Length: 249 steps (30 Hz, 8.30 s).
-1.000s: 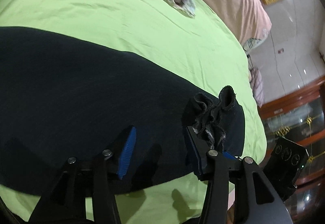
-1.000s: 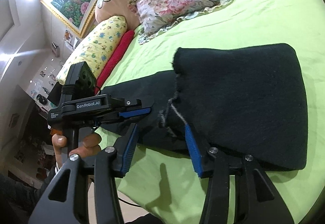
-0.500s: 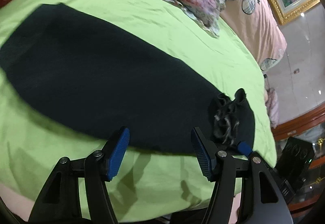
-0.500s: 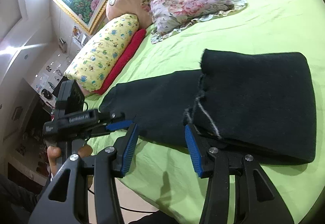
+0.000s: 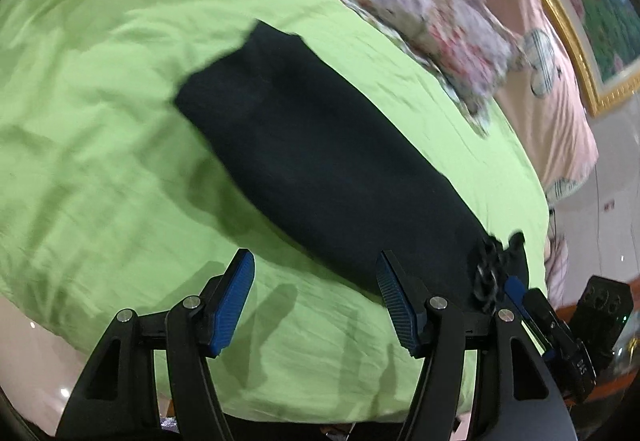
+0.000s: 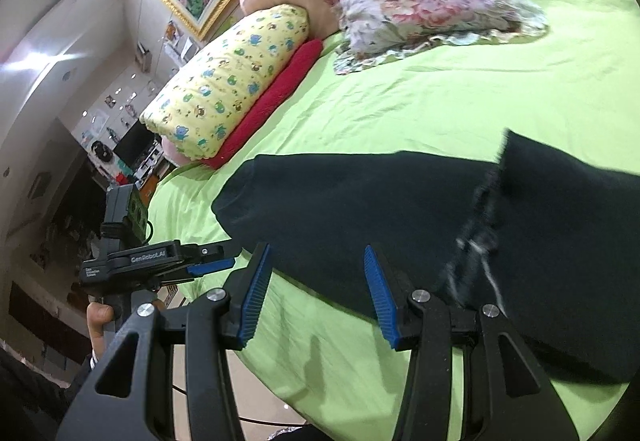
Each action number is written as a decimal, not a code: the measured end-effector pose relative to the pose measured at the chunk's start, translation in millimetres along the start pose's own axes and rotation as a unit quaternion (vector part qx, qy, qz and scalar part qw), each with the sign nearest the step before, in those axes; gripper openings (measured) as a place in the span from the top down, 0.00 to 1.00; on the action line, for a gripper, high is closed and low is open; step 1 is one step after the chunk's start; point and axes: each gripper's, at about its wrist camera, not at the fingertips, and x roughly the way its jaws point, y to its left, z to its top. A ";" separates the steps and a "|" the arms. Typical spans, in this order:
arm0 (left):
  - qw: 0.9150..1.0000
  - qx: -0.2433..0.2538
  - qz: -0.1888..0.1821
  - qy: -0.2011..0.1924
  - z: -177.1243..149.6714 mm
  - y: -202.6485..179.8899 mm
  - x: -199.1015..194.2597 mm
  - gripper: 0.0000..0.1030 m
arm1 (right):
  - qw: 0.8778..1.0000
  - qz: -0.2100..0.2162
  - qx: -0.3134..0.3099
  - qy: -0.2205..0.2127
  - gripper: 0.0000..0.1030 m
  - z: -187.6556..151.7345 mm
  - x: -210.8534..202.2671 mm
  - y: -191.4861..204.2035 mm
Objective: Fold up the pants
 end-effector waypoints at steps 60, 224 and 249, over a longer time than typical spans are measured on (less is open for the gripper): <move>0.993 -0.086 -0.037 -0.070 72.9 41.1 35.2 0.83 | 0.964 0.125 -0.105 0.211 0.79 141.5 254.6 46.1; 0.981 0.171 -0.048 0.072 -36.0 -196.8 127.1 0.55 | 0.961 -0.094 0.228 -0.125 0.49 -59.8 -117.2 -153.3; 0.988 0.140 -0.063 -0.031 23.4 -160.3 24.9 0.68 | 0.984 -0.044 0.120 -0.123 0.61 29.2 -76.3 -79.2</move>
